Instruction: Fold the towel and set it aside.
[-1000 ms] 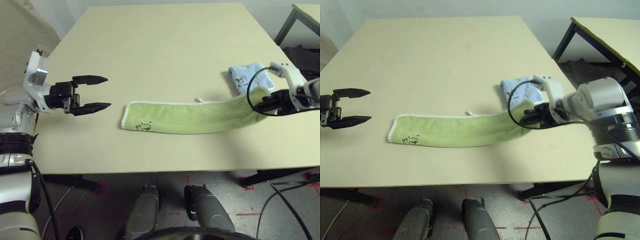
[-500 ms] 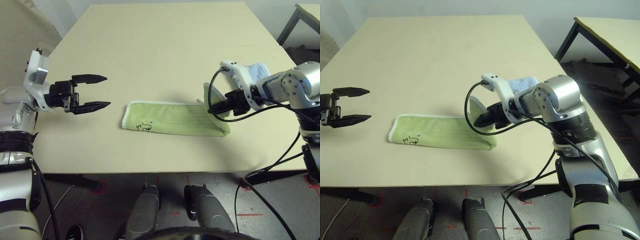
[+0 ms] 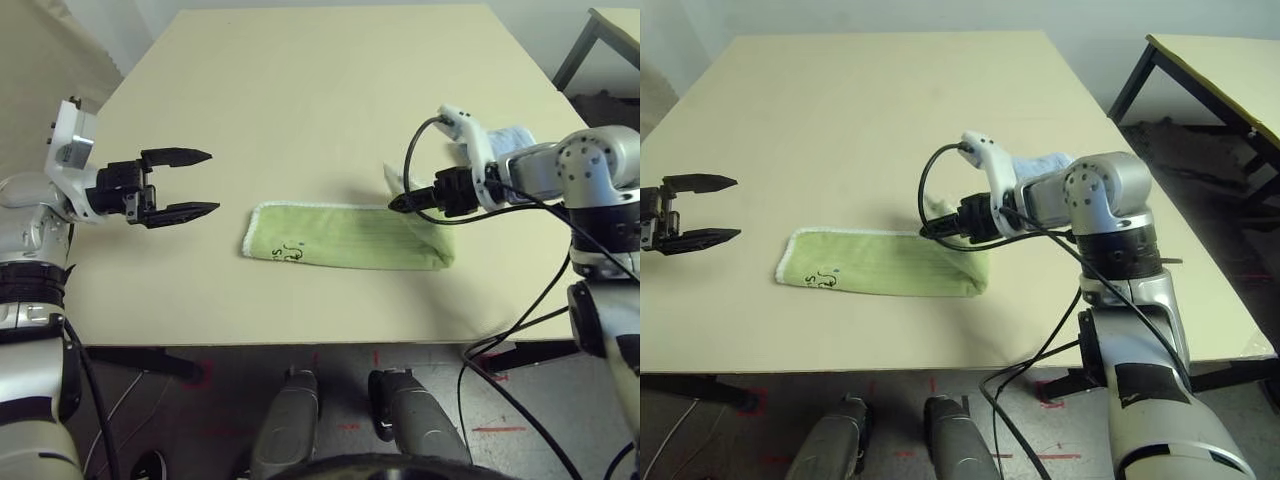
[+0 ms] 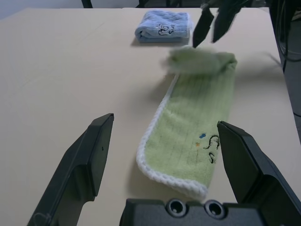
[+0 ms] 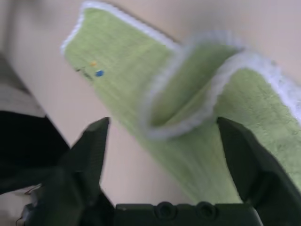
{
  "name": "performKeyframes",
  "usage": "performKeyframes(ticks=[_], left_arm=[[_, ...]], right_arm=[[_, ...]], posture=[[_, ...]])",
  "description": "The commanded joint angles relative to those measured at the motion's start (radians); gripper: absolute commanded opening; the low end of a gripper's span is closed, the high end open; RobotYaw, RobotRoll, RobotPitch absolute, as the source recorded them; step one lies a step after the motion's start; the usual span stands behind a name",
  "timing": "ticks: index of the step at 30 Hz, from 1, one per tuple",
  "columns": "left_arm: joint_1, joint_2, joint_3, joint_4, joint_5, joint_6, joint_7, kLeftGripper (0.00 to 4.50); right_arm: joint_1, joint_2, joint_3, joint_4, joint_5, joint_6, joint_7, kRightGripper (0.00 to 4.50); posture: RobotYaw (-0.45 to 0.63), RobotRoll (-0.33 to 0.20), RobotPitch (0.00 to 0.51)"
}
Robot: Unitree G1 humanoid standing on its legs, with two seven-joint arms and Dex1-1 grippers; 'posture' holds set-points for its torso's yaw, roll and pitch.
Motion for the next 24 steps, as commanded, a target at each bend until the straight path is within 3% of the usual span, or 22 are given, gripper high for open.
performKeyframes(ticks=[1,5,9,13,16,24], left_arm=[[-0.017,0.009,0.007,0.030,0.017,-0.019,-0.004,4.50],[-0.029,0.006,0.004,0.043,0.021,-0.027,-0.004,4.50],[-0.030,0.004,0.004,0.044,0.021,-0.030,-0.004,4.50],[-0.027,0.003,0.011,0.043,0.021,-0.030,-0.004,4.50],[-0.026,0.000,0.019,0.042,0.024,-0.028,-0.004,4.50],[-0.047,-0.005,0.023,0.056,0.038,-0.031,-0.004,4.50]], right_arm=[[0.038,-0.096,0.084,-0.084,0.187,0.036,-0.006,4.45],[0.074,-0.140,0.094,-0.120,0.292,0.036,-0.065,4.45],[0.135,-0.032,-0.039,-0.173,0.163,-0.038,-0.198,4.45],[0.261,0.016,-0.015,-0.365,0.003,-0.200,-0.234,4.45],[0.317,0.099,0.000,-0.465,-0.069,-0.223,-0.303,4.45],[0.312,0.203,0.020,-0.507,-0.190,-0.167,-0.340,4.45]], posture=[[0.03,0.000,0.132],[0.03,0.000,0.134],[0.03,0.000,0.136],[0.03,0.000,0.138],[0.03,0.000,0.141],[0.03,0.000,0.142]])
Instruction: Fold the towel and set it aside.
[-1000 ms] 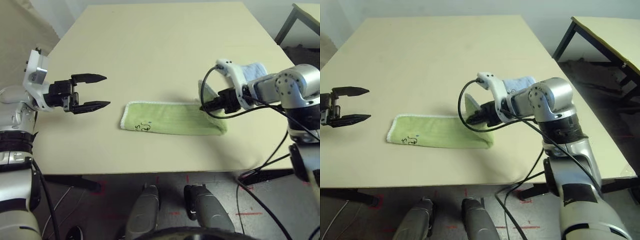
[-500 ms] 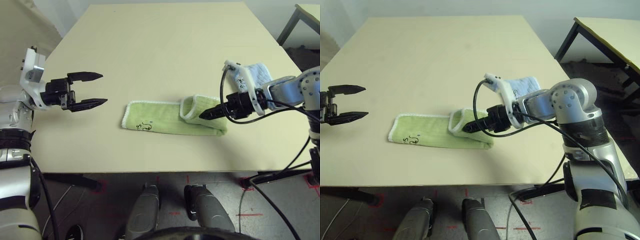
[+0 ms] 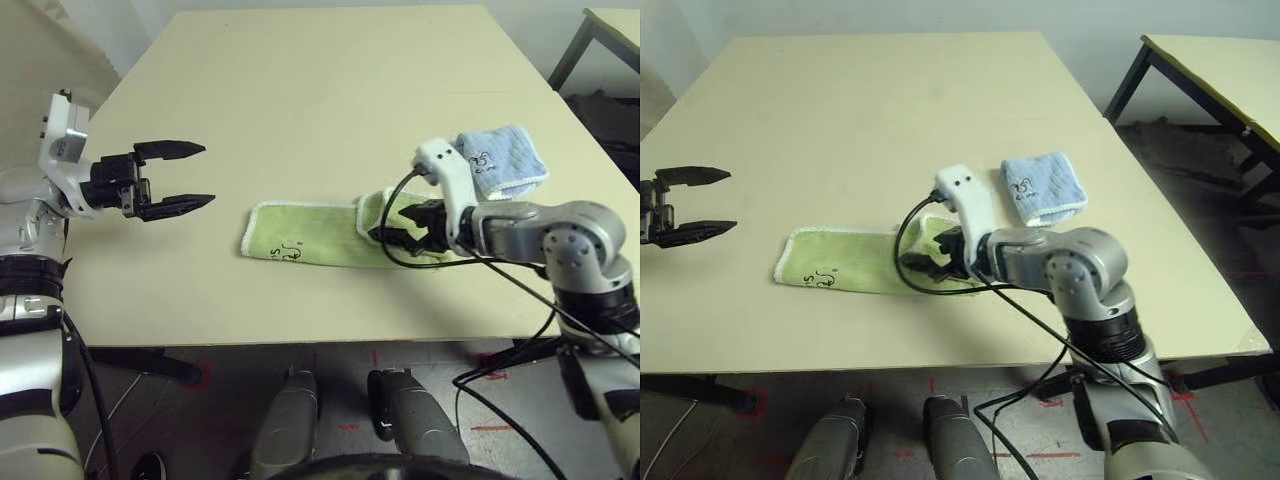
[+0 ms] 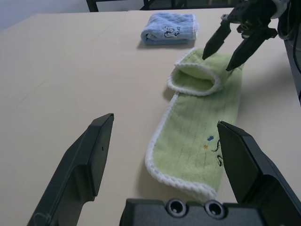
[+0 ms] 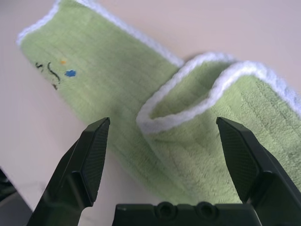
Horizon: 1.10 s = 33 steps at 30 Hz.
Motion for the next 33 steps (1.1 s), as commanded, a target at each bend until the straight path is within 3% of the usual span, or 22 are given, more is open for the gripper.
performKeyframes(ticks=[1,8,19,25,28,33], left_arm=[[-0.022,-0.005,0.013,0.018,0.016,-0.011,-0.004,4.50],[-0.019,-0.011,0.018,0.016,0.018,-0.015,-0.004,4.50],[-0.003,-0.015,0.021,0.007,0.021,-0.019,-0.004,4.50],[0.001,-0.014,0.024,0.006,0.022,-0.025,-0.004,4.50],[0.002,-0.015,0.024,0.006,0.021,-0.028,-0.004,4.50],[-0.001,-0.017,0.021,0.006,0.019,-0.032,-0.004,4.50]], right_arm=[[-0.009,0.023,0.030,-0.006,-0.062,0.034,-0.010,4.45],[-0.008,0.072,0.064,0.015,-0.173,0.066,-0.013,4.45],[-0.056,0.241,-0.026,0.071,-0.275,0.122,-0.018,4.45],[-0.042,0.240,-0.016,0.071,-0.322,0.131,-0.006,4.45],[-0.028,0.234,0.000,0.061,-0.341,0.133,0.003,3.68],[-0.006,0.227,0.020,0.039,-0.362,0.132,0.021,1.77]], posture=[[0.03,0.000,0.142],[0.03,0.000,0.143],[0.04,0.000,0.145],[0.04,0.000,0.145],[0.04,0.000,0.146],[0.04,0.000,0.146]])
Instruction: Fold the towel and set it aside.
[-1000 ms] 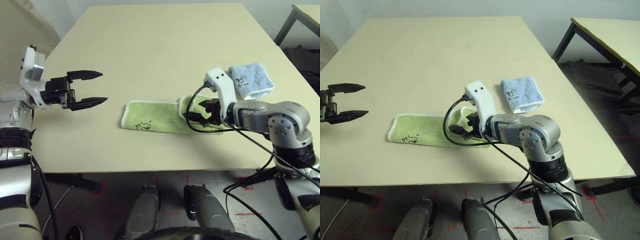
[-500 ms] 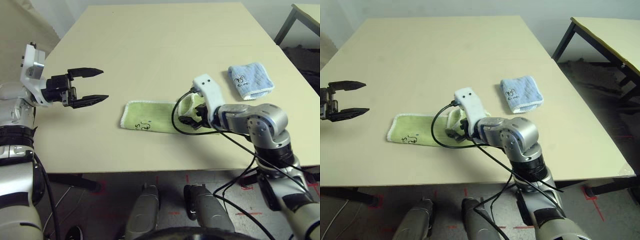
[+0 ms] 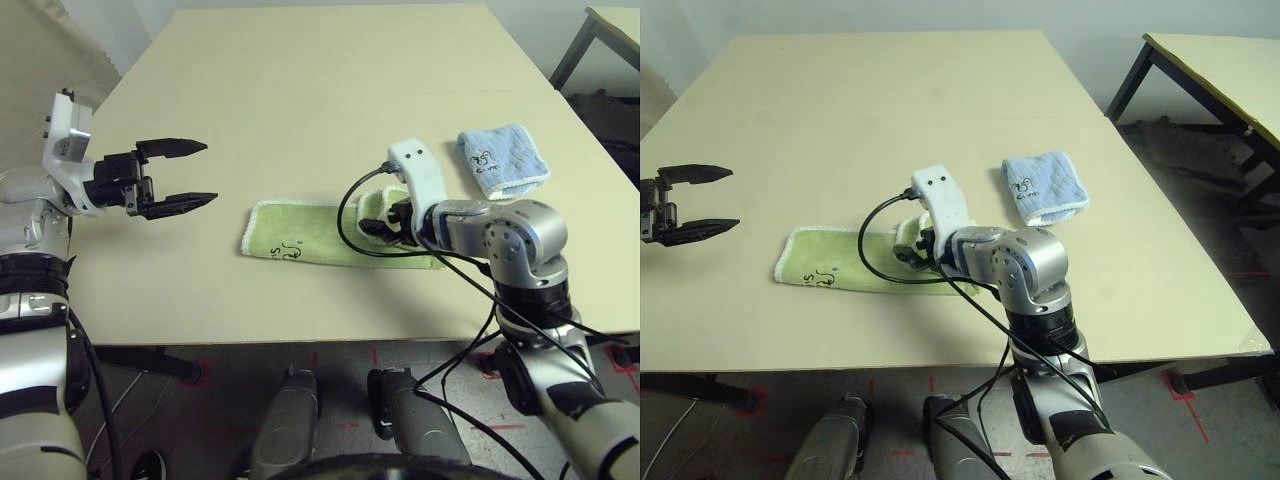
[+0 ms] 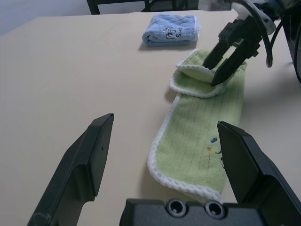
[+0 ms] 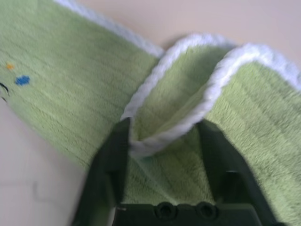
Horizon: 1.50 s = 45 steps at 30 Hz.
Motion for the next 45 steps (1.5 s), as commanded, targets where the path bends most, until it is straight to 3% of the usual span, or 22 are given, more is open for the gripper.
performKeyframes(ticks=[1,5,13,18,27,32,39,45], left_arm=[[0.010,0.002,0.012,-0.003,0.011,-0.012,-0.004,4.50],[0.010,0.004,0.013,-0.004,0.009,-0.012,-0.004,4.50],[0.011,-0.007,0.006,-0.002,0.013,-0.016,-0.004,4.50],[-0.003,-0.015,-0.003,0.010,0.021,-0.023,-0.004,4.50],[-0.009,-0.013,0.006,0.015,0.025,-0.027,-0.004,4.50],[-0.008,-0.009,0.005,0.014,0.024,-0.024,-0.004,4.50],[-0.009,0.000,-0.004,0.012,0.021,-0.018,-0.004,4.50],[-0.006,0.016,-0.012,-0.004,0.009,-0.005,-0.004,4.50]], right_arm=[[0.021,-0.008,0.016,-0.030,-0.016,0.012,0.018,1.47],[0.032,-0.022,0.018,-0.044,-0.022,0.016,0.042,0.09],[0.015,-0.016,-0.048,-0.071,0.051,0.107,0.140,0.04],[-0.006,-0.081,-0.063,-0.033,0.149,0.111,0.204,0.04],[0.007,-0.106,-0.048,-0.019,0.318,0.111,0.163,0.04],[-0.001,-0.092,-0.065,-0.004,0.348,0.111,0.110,1.77],[-0.080,-0.063,-0.153,0.028,0.240,0.022,0.096,4.37],[-0.008,-0.156,-0.108,-0.041,0.172,-0.249,0.233,4.44]], posture=[[0.04,0.000,0.146],[0.04,0.000,0.146],[0.03,0.000,0.146],[0.03,0.000,0.144],[0.03,0.000,0.144],[0.03,0.000,0.145],[0.03,0.000,0.145],[0.03,0.000,0.146]])
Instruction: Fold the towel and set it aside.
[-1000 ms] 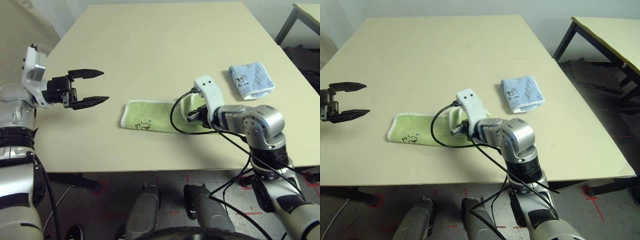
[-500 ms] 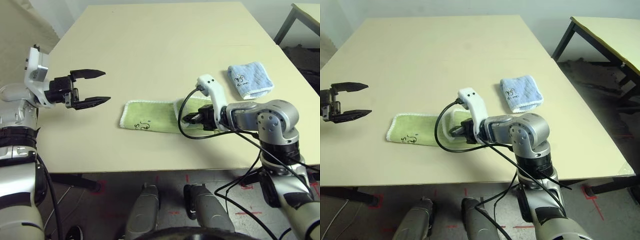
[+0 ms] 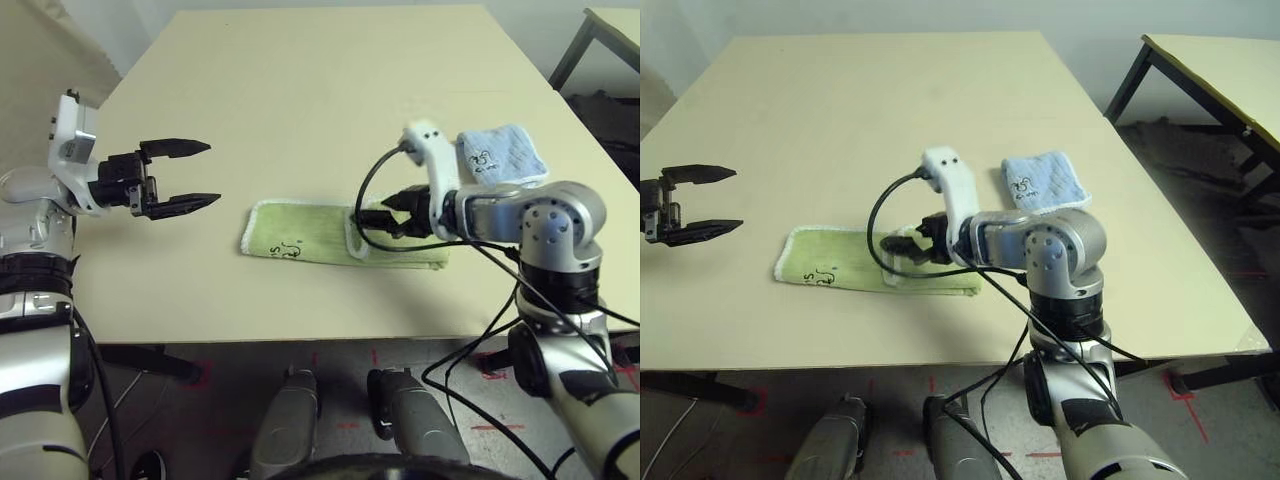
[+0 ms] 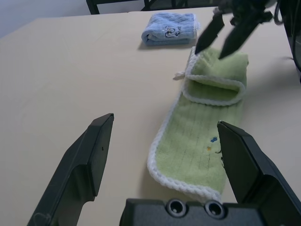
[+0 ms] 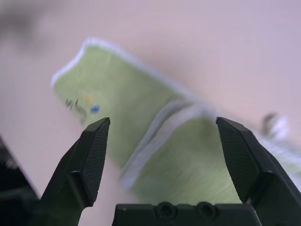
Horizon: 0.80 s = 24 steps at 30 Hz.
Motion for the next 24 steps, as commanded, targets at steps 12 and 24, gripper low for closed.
performKeyframes(ticks=[12,24], left_arm=[[0.019,0.024,-0.038,-0.047,-0.015,0.054,-0.004,4.50],[-0.003,0.033,-0.035,-0.040,-0.011,0.056,-0.004,4.50]], right_arm=[[0.396,0.006,0.119,-0.161,-0.135,-0.562,0.223,1.68],[0.461,-0.003,0.276,0.068,-0.345,-0.794,0.312,0.02]], posture=[[0.02,0.000,0.144],[0.03,0.000,0.132]])
